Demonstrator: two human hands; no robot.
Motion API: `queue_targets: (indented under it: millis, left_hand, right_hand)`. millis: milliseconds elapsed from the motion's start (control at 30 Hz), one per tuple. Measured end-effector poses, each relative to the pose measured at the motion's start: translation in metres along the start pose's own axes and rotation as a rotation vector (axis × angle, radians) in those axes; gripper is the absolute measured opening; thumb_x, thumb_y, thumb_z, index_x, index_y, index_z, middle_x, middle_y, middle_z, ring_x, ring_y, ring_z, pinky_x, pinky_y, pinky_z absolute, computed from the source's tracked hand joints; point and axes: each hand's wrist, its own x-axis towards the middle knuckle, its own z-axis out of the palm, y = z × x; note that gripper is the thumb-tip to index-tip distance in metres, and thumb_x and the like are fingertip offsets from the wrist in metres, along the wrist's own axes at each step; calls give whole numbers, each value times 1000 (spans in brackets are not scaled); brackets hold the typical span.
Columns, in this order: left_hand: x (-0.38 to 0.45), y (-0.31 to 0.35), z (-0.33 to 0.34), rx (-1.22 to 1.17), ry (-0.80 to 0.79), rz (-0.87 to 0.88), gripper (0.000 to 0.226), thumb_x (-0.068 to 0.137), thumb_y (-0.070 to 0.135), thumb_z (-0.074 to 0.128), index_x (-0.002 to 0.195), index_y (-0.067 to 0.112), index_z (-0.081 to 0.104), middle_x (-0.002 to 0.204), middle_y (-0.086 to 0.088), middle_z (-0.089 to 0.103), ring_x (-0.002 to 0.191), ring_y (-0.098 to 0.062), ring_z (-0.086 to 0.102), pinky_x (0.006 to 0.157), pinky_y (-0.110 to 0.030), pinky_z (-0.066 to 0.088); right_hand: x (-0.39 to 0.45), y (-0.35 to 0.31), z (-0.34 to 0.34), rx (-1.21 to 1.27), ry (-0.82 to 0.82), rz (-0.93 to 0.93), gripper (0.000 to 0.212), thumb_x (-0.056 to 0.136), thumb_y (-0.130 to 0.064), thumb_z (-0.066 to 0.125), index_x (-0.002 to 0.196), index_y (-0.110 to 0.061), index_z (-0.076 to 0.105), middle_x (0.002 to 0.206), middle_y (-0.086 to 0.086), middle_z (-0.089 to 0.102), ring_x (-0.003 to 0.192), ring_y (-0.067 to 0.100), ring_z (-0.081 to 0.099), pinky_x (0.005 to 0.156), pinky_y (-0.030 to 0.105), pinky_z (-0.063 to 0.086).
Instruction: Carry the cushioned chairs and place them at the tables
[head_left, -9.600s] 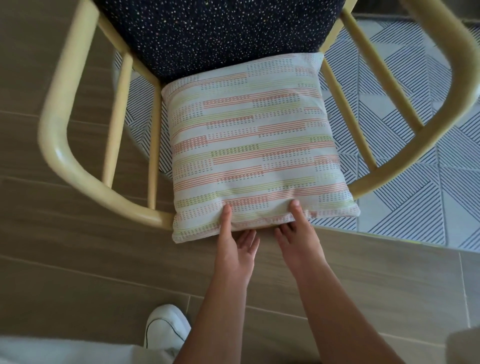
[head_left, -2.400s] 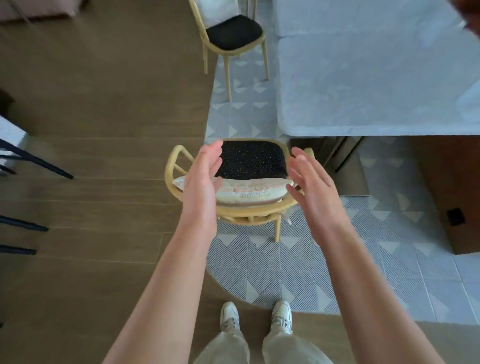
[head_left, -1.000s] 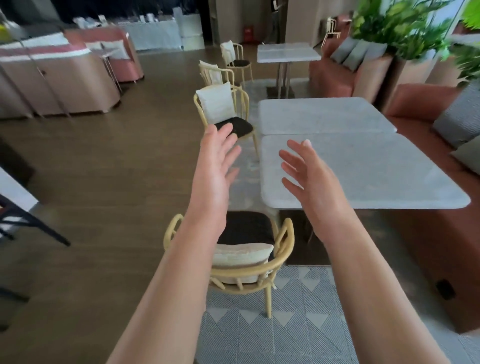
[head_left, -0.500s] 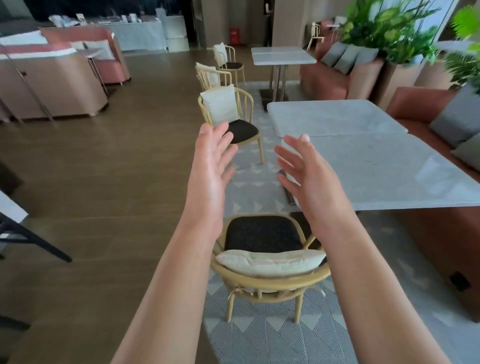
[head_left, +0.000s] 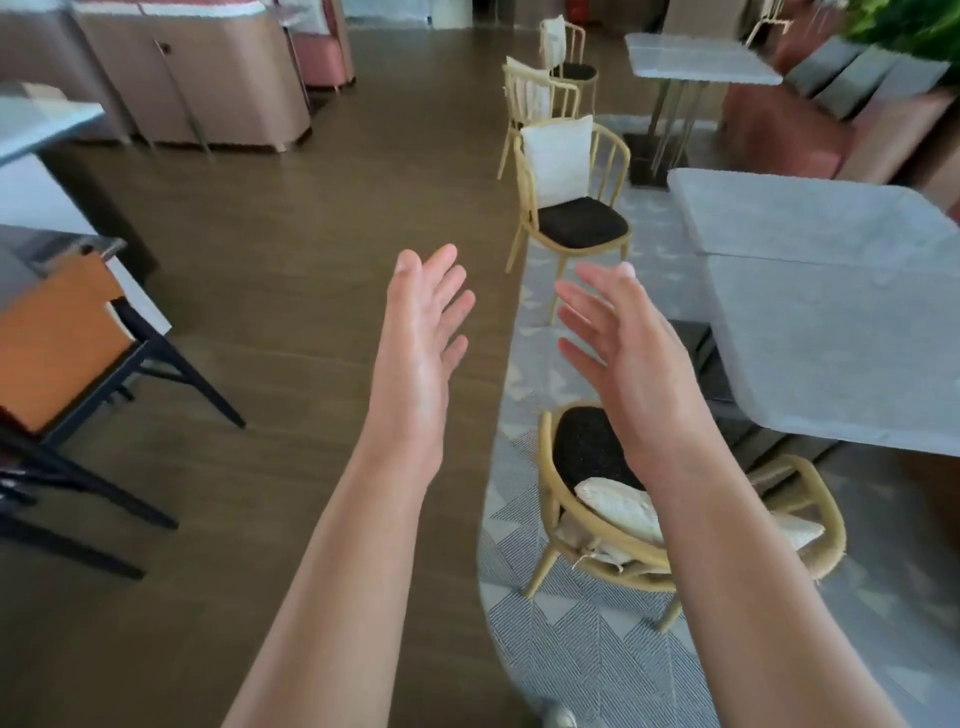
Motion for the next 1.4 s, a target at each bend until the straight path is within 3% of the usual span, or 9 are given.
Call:
queue_targets:
  millis: [133, 267, 433, 633, 967, 1300, 1400]
  left_hand:
    - [5, 4, -45, 27, 131, -2, 68, 95, 69, 27, 149, 35, 47, 151, 14, 51, 131, 1, 53, 118, -39, 33]
    - [16, 8, -89, 67, 256, -20, 57, 104, 63, 23, 149, 37, 47, 151, 16, 50, 129, 4, 52, 115, -35, 34]
    - [44, 23, -133, 98, 401, 25, 61, 101, 65, 26, 150, 34, 46, 153, 13, 48, 134, -1, 49, 120, -42, 31]
    - [90, 41, -159, 106, 544, 85, 67, 92, 69, 32, 147, 35, 50, 148, 16, 53, 129, 2, 54, 118, -41, 34]
    - [164, 38, -217, 99, 599, 40, 74, 85, 71, 33, 147, 35, 51, 147, 15, 54, 130, 0, 54, 120, -42, 32]
    - [303, 56, -323, 87, 395, 35, 76, 85, 71, 32, 149, 34, 47, 151, 14, 50, 133, -1, 51, 121, -44, 30]
    - [346, 68, -343, 86, 300, 29, 77, 83, 72, 33, 148, 34, 49, 151, 13, 51, 134, -2, 51, 121, -45, 30]
  right_hand:
    - [15, 16, 52, 9, -153, 59, 61, 84, -65, 43, 134, -34, 57, 128, -17, 67, 122, -2, 57, 112, 35, 41]
    - [39, 32, 105, 64, -306, 124, 63, 88, -64, 46, 139, -29, 54, 133, -11, 63, 129, 7, 55, 110, 33, 42]
    - [80, 43, 171, 51, -492, 128, 68, 83, -67, 40, 140, -31, 52, 133, -11, 64, 125, 2, 56, 112, 35, 42]
    - [139, 33, 229, 29, -632, 101, 75, 83, -68, 37, 146, -29, 48, 135, -13, 63, 126, 1, 56, 112, 37, 42]
    - [215, 56, 290, 42, -601, 184, 72, 83, -65, 40, 142, -28, 52, 130, -10, 67, 122, 3, 59, 110, 37, 45]
    - [316, 59, 388, 45, -390, 115, 68, 88, -63, 39, 143, -24, 52, 129, -9, 67, 124, 6, 58, 111, 39, 44]
    - [336, 53, 404, 90, -339, 117, 73, 83, -65, 41, 143, -26, 51, 131, -10, 65, 125, 4, 56, 108, 34, 43]
